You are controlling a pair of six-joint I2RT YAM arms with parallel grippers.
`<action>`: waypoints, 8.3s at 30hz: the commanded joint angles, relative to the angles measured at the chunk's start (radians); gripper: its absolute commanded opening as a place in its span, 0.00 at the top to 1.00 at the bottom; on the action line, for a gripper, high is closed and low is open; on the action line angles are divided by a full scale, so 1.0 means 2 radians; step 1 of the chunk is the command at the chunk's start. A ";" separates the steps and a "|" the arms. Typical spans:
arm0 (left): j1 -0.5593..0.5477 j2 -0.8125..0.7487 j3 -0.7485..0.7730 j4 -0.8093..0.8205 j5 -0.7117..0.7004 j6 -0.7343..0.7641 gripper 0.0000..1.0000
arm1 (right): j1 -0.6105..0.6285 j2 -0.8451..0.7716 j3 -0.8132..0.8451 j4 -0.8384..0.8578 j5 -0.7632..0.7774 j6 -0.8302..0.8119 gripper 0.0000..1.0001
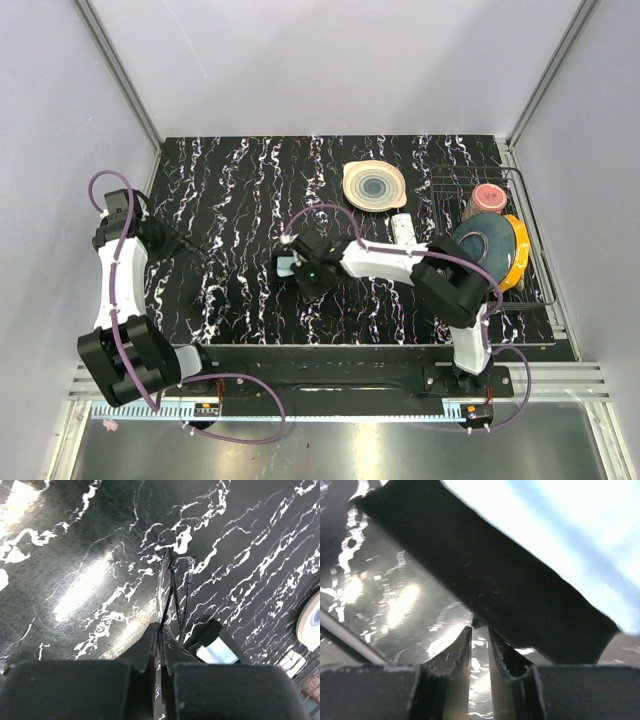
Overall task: Organize the sunglasses
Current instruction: Rotate the opened sunglasses case at the center of the board, then place the sunglasses in the sunglasses case, then adjust the sunglasses in the sunglasses case, then close the case with sunglasses at the center of the board.
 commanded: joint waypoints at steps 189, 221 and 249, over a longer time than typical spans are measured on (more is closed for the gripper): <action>-0.314 0.313 0.076 0.126 0.101 -0.010 0.80 | -0.156 0.047 0.097 0.110 -0.083 0.185 1.00; -0.314 0.332 0.075 0.132 0.095 -0.010 0.82 | -0.125 -0.028 0.086 0.080 0.035 0.176 0.43; -0.315 0.349 0.072 0.132 0.087 -0.007 0.84 | -0.151 0.064 0.125 -0.010 -0.007 0.156 0.73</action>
